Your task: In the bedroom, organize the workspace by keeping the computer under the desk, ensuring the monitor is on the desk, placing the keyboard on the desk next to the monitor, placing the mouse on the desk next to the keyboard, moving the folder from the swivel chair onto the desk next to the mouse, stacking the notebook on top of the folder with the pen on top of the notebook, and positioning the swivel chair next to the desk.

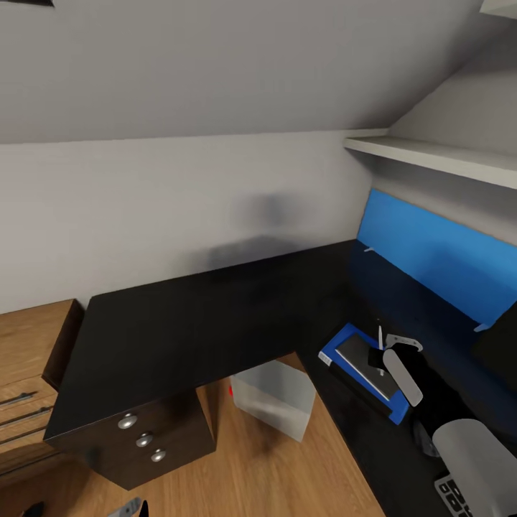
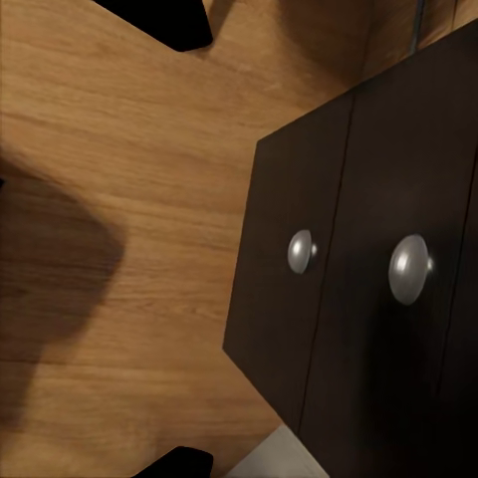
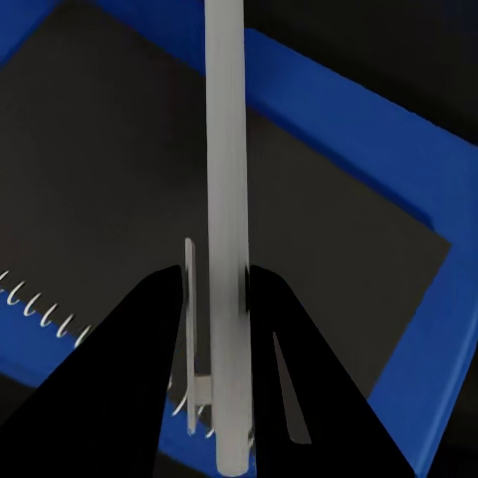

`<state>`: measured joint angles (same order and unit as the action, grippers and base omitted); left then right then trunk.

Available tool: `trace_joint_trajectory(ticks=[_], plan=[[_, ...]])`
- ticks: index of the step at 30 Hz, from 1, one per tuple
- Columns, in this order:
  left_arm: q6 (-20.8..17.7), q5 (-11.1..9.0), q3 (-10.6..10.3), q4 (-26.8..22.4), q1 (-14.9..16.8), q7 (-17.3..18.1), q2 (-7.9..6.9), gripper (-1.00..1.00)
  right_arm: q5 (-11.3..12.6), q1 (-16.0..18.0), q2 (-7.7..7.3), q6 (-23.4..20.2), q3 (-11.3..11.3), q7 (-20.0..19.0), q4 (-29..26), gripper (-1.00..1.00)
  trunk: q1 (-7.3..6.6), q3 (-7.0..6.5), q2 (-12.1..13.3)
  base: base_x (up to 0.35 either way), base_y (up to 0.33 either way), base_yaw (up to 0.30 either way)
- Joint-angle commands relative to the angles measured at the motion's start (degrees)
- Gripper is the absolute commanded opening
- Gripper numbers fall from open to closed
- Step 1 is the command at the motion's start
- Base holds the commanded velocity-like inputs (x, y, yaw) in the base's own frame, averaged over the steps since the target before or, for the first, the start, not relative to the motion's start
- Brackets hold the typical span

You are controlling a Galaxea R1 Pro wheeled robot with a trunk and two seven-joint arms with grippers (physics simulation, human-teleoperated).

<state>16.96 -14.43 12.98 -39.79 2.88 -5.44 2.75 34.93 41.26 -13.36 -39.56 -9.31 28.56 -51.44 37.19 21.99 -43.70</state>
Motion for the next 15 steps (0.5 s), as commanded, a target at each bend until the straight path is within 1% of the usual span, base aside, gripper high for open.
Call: trace_joint_trajectory(ticks=[1, 15], plan=[[0.1, -0.3, 0.1, 0.0, 0.0, 0.0, 0.01, 1.00, 0.7, 0.1, -0.08, -0.1, -0.3, 0.6, -0.1, -1.00, 0.24, 0.26, -0.5, 0.000, 0.000, 0.000], [0.1, -0.3, 0.1, 0.0, 0.0, 0.0, -0.02, 1.00, 0.7, 0.1, -0.09, -0.1, -0.3, 0.6, 0.0, -1.00, 3.31, 2.77, -6.1, 0.000, 0.000, 0.000]])
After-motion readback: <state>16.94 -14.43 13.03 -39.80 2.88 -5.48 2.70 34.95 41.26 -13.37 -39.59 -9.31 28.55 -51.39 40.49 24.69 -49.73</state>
